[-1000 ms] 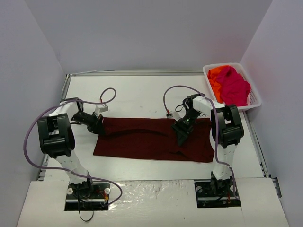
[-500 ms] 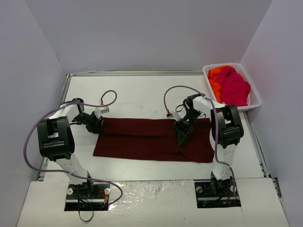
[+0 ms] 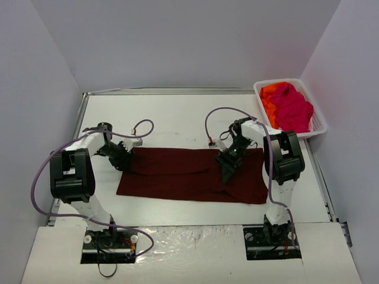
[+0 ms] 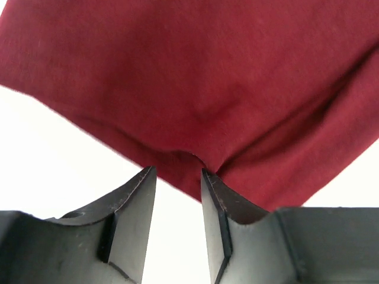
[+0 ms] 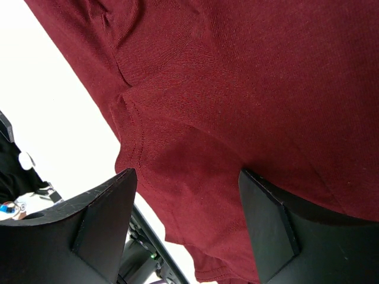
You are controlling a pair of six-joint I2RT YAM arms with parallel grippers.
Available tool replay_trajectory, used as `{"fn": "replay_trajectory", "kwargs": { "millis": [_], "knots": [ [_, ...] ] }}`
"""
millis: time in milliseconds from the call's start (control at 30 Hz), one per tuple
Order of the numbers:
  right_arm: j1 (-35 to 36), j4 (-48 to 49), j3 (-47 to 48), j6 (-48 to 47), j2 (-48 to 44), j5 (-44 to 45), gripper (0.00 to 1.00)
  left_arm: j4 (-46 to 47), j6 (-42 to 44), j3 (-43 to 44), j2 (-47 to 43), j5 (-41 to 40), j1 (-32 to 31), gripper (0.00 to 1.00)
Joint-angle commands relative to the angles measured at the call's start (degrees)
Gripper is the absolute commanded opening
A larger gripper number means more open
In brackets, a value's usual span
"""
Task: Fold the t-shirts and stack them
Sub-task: Fold the other side of the tshirt into a rectangle, then rotate the tshirt 90 degrees
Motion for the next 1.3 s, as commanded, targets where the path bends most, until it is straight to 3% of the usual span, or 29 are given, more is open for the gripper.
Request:
{"fn": "replay_trajectory", "kwargs": {
  "millis": [0, 133, 200, 233, 300, 433, 567, 700, 900, 1067, 1200, 1267],
  "knots": [
    [-0.1, 2.6, -2.9, -1.5, 3.6, 6.7, 0.67, -7.0, 4.0, 2.0, -6.5, -3.6, 0.1, 0.35],
    [-0.2, 1.2, -1.7, -1.8, -0.7, 5.7, 0.67, -10.3, 1.3, 5.9, -10.4, -0.9, 4.5, 0.35],
    [-0.6, 0.5, -0.9, -1.5, -4.3, 6.2, 0.65, -11.8, -2.9, 9.2, -12.1, 3.3, 6.6, 0.34],
    [-0.8, 0.6, -0.7, -0.7, -5.6, 6.7, 0.63, -11.0, -9.0, 10.1, -12.5, 5.4, 8.0, 0.33],
    [-2.0, 0.4, -0.6, 0.0, -8.8, 8.1, 0.56, -8.1, -14.8, 11.1, -13.7, 7.4, 8.4, 0.30],
    [-5.7, -0.4, -2.4, -0.6, -12.1, 10.8, 0.23, -1.3, -23.9, 8.6, -16.6, 10.6, 8.1, 0.31],
    [-10.5, -1.3, -6.0, -3.5, -13.3, 11.2, 0.16, 2.1, -26.3, 7.6, -15.6, 10.8, 8.0, 0.31],
    [-12.4, -1.3, -8.3, -4.7, -13.8, 12.3, 0.00, 2.1, -26.8, 7.6, -14.6, 10.7, 8.0, 0.31],
    [-12.8, 2.3, -8.6, -2.7, -9.0, 17.0, 0.00, 6.0, -29.0, 4.6, -16.3, 8.1, 8.0, 0.30],
    [-12.9, 3.9, -3.6, -0.9, 1.5, 19.6, 0.00, 8.5, -29.9, 2.0, -18.2, 5.7, 8.2, 0.30],
    [-12.8, 3.3, 6.0, 1.5, 8.8, 22.3, 0.00, 8.0, -28.8, 1.4, -20.2, 2.7, 8.9, 0.30],
    [-12.6, 1.3, 15.3, 2.2, 14.0, 22.1, 0.00, 7.7, -28.5, 1.2, -20.9, 1.7, 9.4, 0.30]
  ]
}}
